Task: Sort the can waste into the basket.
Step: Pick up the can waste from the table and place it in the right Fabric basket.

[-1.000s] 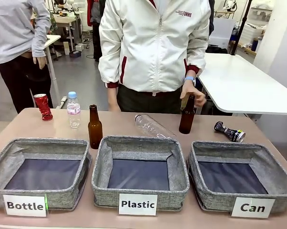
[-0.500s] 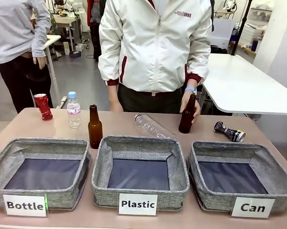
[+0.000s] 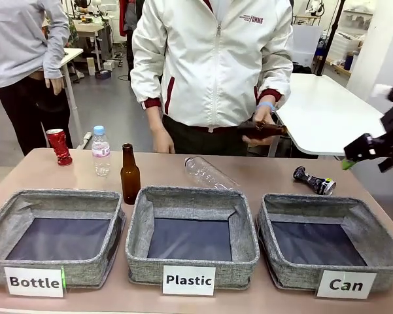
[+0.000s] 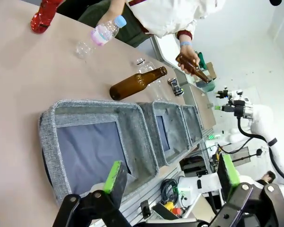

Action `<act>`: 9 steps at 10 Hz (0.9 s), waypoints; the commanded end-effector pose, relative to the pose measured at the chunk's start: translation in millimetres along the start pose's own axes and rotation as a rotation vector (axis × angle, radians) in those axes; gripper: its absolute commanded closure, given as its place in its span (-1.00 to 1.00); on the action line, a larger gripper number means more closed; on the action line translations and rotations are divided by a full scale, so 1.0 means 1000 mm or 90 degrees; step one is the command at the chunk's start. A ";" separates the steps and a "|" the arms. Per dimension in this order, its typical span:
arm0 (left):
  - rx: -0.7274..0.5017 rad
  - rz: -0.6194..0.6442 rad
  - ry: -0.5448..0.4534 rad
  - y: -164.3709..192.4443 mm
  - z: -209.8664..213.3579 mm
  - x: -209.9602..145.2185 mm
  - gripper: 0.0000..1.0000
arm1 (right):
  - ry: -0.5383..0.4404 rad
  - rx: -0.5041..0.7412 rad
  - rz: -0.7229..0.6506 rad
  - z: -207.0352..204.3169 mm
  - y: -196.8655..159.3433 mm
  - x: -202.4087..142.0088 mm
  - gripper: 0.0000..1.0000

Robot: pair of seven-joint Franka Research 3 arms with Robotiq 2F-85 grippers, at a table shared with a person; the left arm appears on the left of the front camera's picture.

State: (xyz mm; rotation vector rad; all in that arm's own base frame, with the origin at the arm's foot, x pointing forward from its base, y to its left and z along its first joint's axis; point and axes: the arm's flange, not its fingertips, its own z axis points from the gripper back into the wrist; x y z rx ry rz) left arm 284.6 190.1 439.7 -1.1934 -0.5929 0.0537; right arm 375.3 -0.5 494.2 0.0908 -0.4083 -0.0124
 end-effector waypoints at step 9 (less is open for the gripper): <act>-0.011 -0.016 -0.003 0.000 0.002 0.000 -1.00 | 0.072 -0.019 -0.018 -0.085 0.004 0.087 -1.00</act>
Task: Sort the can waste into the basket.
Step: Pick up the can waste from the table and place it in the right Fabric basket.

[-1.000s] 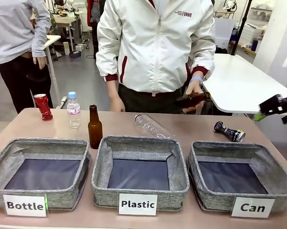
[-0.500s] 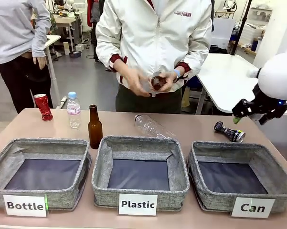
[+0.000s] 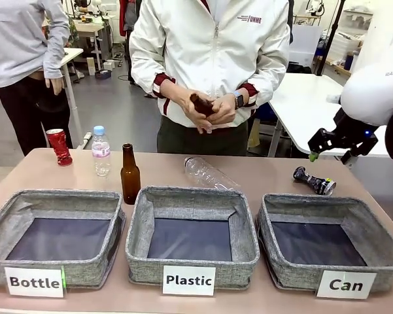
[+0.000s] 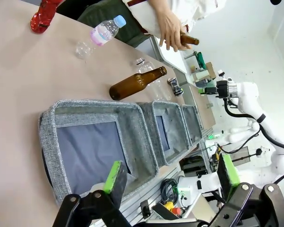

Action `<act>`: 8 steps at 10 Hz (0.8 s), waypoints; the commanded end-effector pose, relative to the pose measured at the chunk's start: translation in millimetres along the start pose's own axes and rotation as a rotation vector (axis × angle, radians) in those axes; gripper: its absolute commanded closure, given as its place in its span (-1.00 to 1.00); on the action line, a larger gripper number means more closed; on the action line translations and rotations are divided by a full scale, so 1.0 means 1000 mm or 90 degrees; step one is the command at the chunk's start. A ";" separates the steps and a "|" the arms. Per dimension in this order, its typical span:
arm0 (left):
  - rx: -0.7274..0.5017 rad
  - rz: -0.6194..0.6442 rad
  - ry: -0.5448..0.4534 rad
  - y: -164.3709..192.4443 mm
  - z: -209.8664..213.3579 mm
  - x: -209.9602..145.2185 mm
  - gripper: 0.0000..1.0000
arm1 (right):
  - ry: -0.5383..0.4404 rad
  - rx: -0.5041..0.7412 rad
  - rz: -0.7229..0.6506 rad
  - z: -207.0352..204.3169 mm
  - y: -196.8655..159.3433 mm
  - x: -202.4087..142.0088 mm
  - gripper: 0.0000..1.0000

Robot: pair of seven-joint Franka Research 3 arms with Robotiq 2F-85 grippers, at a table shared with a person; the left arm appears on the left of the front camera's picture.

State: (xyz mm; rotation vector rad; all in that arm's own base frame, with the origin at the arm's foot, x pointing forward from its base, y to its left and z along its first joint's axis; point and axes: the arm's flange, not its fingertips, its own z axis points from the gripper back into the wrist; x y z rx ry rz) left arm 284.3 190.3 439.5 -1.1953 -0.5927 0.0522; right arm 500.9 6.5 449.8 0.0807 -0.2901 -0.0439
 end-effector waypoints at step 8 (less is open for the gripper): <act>-0.010 -0.015 -0.003 0.000 0.002 0.000 -1.00 | 0.076 -0.082 0.015 -0.117 0.009 0.063 -1.00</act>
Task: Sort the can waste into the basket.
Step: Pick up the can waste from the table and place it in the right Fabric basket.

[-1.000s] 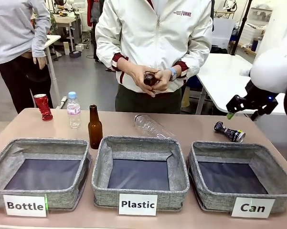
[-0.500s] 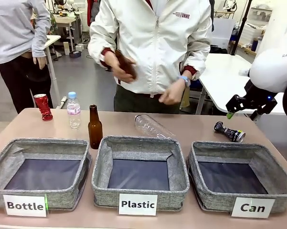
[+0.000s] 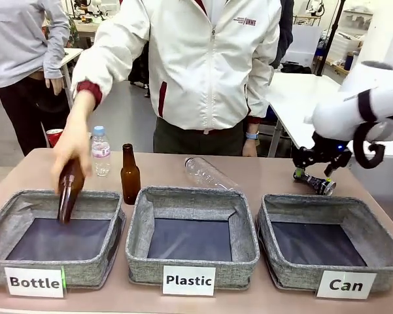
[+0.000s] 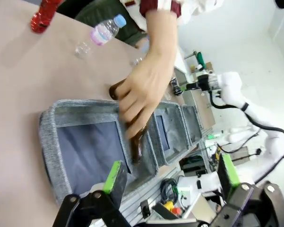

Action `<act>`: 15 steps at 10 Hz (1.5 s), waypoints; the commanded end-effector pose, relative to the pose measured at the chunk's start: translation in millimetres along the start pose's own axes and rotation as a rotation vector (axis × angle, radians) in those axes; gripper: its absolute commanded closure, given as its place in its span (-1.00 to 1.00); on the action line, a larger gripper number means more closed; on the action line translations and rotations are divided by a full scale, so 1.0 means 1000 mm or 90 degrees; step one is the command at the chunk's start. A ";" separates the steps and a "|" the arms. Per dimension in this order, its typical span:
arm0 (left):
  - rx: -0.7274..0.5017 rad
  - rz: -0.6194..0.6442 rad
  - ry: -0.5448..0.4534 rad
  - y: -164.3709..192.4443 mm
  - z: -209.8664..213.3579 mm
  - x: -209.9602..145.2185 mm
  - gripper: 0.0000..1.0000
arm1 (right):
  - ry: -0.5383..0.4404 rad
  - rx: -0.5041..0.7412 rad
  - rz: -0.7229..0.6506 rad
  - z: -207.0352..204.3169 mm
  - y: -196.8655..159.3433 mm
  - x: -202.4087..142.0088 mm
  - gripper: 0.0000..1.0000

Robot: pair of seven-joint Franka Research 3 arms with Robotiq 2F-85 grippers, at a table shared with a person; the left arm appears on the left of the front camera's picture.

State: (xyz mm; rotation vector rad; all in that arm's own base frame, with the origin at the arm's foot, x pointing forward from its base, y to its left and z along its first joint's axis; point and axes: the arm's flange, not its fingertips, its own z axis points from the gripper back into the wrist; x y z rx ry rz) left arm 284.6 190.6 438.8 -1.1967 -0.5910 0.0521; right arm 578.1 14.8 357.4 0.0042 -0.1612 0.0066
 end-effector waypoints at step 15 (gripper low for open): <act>0.039 -0.092 -0.012 -0.045 0.037 -0.005 -1.00 | 0.030 -0.090 -0.064 -0.045 -0.007 0.022 -1.00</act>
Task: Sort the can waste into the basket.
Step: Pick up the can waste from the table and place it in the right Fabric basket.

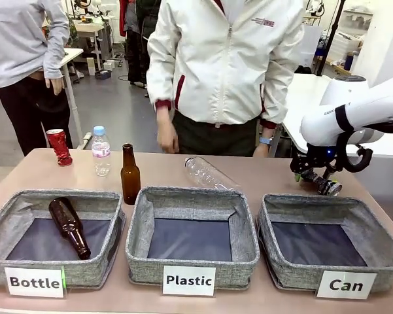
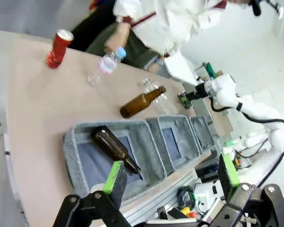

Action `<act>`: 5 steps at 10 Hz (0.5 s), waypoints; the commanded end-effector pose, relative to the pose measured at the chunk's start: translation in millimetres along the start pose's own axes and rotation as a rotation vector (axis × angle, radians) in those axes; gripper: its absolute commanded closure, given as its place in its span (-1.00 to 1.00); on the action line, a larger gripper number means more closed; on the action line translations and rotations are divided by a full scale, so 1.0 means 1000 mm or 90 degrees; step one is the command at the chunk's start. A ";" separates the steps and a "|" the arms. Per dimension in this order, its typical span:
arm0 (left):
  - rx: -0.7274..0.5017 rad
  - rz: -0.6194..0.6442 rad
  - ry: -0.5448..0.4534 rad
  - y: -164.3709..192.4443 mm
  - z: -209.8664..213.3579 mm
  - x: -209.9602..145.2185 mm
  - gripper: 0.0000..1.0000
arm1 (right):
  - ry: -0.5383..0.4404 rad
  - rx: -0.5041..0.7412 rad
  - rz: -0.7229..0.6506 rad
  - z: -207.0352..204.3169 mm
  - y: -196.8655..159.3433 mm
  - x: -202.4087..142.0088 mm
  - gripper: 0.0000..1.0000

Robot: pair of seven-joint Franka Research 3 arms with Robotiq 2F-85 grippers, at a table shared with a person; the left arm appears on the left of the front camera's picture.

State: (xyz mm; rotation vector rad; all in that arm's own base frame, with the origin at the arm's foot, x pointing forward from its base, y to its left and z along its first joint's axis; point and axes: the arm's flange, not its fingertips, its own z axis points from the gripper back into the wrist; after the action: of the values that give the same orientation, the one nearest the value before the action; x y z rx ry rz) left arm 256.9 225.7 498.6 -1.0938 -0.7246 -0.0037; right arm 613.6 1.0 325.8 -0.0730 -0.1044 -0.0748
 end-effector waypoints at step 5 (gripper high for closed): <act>0.001 0.001 0.129 -0.003 -0.070 -0.037 -1.00 | 0.017 -0.102 -0.026 -0.027 0.014 0.002 -1.00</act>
State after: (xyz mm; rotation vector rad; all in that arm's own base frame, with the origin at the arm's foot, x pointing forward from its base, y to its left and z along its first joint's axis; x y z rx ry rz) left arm 278.6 139.4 462.8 -1.0357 -0.5029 -0.1478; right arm 613.9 10.6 303.5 -0.1683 -0.0840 -0.0888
